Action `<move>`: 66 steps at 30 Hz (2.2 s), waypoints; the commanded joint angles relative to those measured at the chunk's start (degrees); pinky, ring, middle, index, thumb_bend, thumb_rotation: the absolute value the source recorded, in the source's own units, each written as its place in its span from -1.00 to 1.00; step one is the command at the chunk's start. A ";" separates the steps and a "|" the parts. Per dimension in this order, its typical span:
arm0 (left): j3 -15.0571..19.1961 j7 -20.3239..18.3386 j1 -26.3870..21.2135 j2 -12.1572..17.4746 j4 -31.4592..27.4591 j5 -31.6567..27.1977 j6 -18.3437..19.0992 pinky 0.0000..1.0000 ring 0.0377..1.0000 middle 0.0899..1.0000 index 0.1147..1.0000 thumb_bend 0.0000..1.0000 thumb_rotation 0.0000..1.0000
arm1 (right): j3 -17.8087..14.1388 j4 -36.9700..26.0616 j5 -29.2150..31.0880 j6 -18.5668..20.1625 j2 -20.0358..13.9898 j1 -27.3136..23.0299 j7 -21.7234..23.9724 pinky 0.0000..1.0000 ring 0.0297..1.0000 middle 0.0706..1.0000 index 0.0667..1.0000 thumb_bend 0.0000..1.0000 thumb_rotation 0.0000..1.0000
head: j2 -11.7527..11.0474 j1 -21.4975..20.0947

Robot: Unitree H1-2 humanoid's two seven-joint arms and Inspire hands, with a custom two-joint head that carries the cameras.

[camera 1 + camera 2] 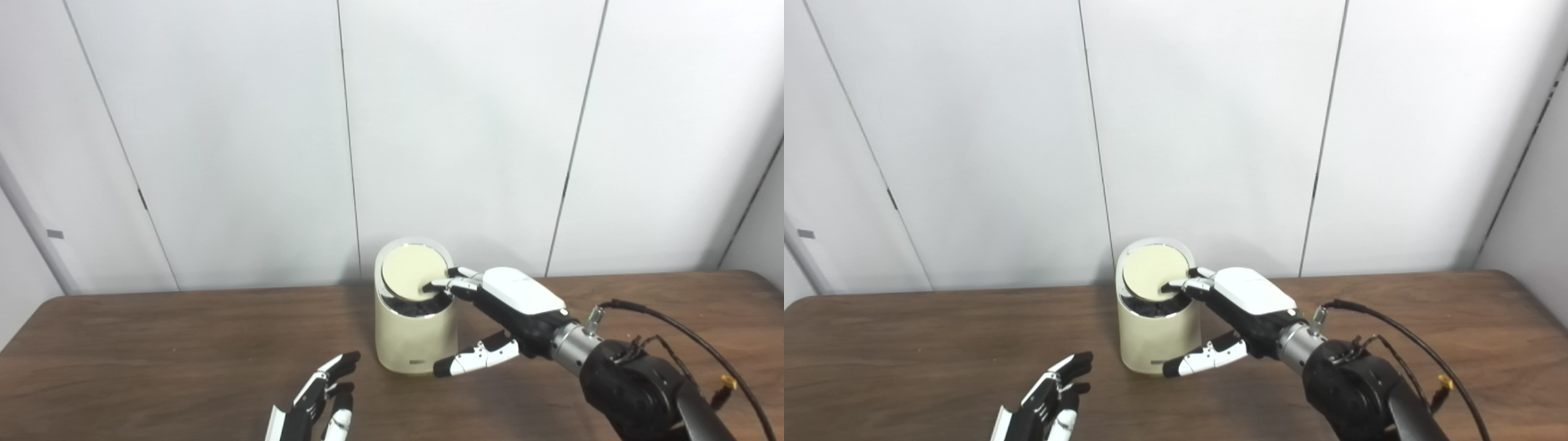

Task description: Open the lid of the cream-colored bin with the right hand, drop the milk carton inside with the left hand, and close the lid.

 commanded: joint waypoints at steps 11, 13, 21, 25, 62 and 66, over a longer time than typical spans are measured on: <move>-0.60 1.18 -0.49 -0.26 1.58 1.24 -1.24 0.50 0.63 0.63 0.60 -0.44 0.44 | 5.32 0.57 -17.58 -3.55 0.16 -4.34 -1.62 0.96 0.94 0.81 0.74 0.39 0.44 | 0.02 -0.26; -0.70 1.12 -0.58 -0.16 1.69 1.01 -1.50 0.50 0.63 0.63 0.60 -0.45 0.44 | 6.51 0.54 -20.78 -4.03 0.12 -4.50 -0.93 0.98 0.97 0.82 0.76 0.40 0.42 | 0.04 -0.39; -0.83 1.19 -0.69 -0.16 1.64 0.83 -1.47 0.51 0.63 0.64 0.60 -0.43 0.43 | 10.41 -0.26 -35.23 -5.63 1.06 -3.42 1.30 0.97 0.94 0.82 0.74 0.42 0.48 | 0.17 -0.57; -0.79 0.95 -0.66 0.08 1.47 0.44 -1.20 0.50 0.63 0.64 0.60 -0.42 0.44 | 11.08 -0.39 -39.44 -6.92 1.46 -2.37 1.14 0.91 0.91 0.80 0.71 0.42 0.42 | 0.39 -0.74; 0.44 0.24 0.04 0.15 0.27 -1.53 3.18 0.55 0.68 0.65 0.63 -0.44 0.67 | -2.31 1.49 -30.93 -5.41 8.32 -1.88 -12.32 1.00 1.00 1.00 1.00 0.33 0.66 | 0.58 -1.37; 0.47 -0.12 -0.07 0.16 0.30 -2.18 3.67 0.56 0.68 0.66 0.64 -0.43 0.66 | -3.16 2.00 -30.21 -4.61 8.42 -2.26 -12.49 1.00 1.00 1.00 1.00 0.32 0.59 | 0.52 -1.56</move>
